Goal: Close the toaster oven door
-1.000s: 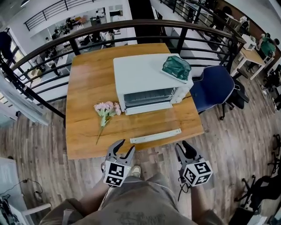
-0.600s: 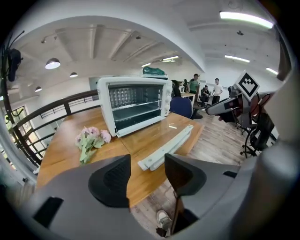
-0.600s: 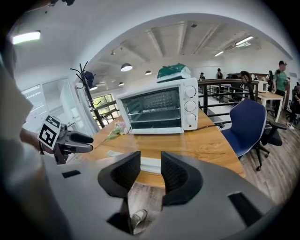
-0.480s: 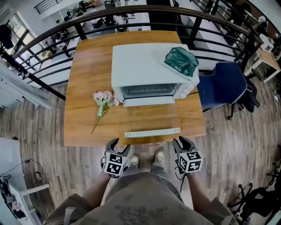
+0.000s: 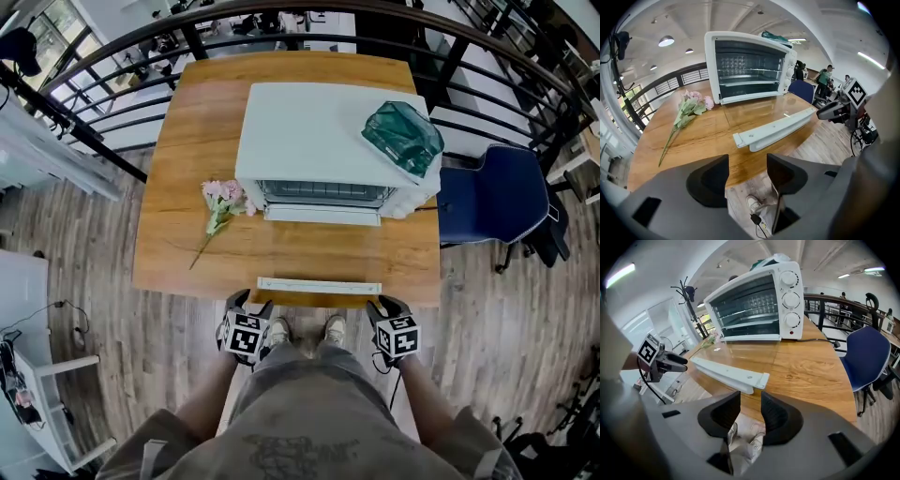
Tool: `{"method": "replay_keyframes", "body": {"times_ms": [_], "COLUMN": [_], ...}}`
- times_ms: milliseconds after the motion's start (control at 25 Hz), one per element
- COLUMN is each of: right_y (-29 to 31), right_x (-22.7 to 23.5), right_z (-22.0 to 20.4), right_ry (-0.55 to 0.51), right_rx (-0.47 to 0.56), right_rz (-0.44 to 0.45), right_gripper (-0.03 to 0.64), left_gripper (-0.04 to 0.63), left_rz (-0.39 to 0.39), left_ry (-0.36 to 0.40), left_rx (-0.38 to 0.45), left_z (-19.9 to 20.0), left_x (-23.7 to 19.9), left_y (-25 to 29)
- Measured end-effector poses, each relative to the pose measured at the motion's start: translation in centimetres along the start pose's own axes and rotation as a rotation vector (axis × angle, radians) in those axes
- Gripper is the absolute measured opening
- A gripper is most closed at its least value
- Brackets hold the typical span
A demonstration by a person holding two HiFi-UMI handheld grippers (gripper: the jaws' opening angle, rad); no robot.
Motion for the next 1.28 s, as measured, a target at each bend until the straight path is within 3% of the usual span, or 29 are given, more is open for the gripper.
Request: {"method": "replay_keyframes", "body": {"times_ms": [240, 440, 720, 1080, 1280], "right_y": [2.3, 2.7, 1.4, -1.0, -1.0], "right_x": [0.9, 1.0, 1.1, 1.5, 2.4], "right_z": [0.0, 0.1, 2.5, 10.3, 14.0], "right_ry": [0.069, 0.059, 0.021, 0.079, 0.179], "right_rx": [0.007, -0.001, 0.052, 0.328, 0.370], "right_rz": [0.032, 0.048, 0.124, 0.213, 0.246], "right_gripper": [0.138, 0.148, 0.153, 0.151, 0.155], "left_gripper": [0.264, 0.232, 0.199, 0.190, 0.187], "left_rz": [0.003, 0.009, -0.005, -0.001, -0.009], "left_ry": [-0.029, -0.096, -0.108, -0.093, -0.181], "left_rx": [-0.050, 0.040, 0.110, 0.368, 0.452], "left_z": [-0.6, -0.1, 2.1, 9.7, 13.3], "left_x": [0.2, 0.1, -0.5, -1.9, -3.2], "left_y": [3.2, 3.6, 2.1, -1.9, -1.8]}}
Point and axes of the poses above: the fingertips, and each gripper's own axes: y forward along the fingers, x to its right, z out of its top, the point moved 9 cm from there along -y, backward along the fingers, and after that the axes turned 15 degrees about x, right-handed, at the moved point
